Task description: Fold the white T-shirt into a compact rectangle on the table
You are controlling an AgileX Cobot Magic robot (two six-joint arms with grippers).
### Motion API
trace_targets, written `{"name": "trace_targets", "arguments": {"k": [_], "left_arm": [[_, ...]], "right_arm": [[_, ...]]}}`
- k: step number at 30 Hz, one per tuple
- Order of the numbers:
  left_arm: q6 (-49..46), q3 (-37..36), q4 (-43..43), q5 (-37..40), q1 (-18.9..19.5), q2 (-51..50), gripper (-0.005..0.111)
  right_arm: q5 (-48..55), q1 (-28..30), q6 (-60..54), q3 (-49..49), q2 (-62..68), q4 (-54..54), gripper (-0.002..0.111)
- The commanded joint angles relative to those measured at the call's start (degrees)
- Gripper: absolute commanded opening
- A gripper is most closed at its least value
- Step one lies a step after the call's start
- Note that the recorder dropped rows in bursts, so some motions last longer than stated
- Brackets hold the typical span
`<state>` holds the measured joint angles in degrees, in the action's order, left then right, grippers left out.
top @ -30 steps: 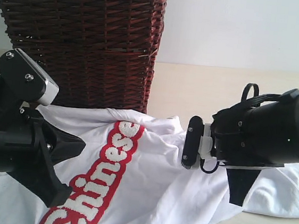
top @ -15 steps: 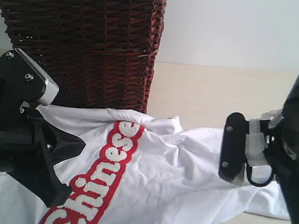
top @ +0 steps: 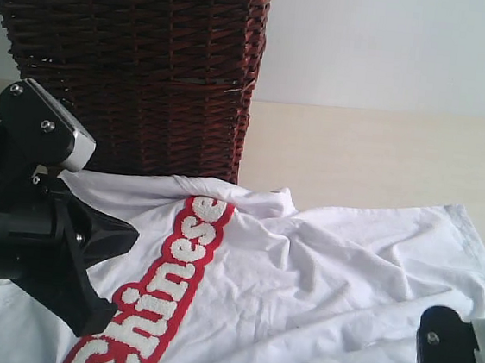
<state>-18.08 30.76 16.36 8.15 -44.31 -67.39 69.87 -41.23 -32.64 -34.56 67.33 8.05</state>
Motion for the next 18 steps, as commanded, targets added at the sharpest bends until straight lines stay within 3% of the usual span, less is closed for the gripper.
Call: {"name": "trace_targets", "arguments": {"k": [1, 15, 18], "left_arm": [[-0.2, -0.1, -0.2, 0.0, -0.3, 0.0, 0.0], [-0.1, -0.1, -0.2, -0.3, -0.3, 0.0, 0.0], [-0.1, -0.1, -0.2, -0.6, -0.3, 0.0, 0.0]], "right_arm": [[0.1, -0.1, -6.7, 2.6, -2.9, -9.6, 0.0], [0.1, -0.1, -6.3, 4.9, -7.0, -20.3, 0.0], [0.1, -0.1, -6.7, 2.6, -8.8, -27.5, 0.0]]}}
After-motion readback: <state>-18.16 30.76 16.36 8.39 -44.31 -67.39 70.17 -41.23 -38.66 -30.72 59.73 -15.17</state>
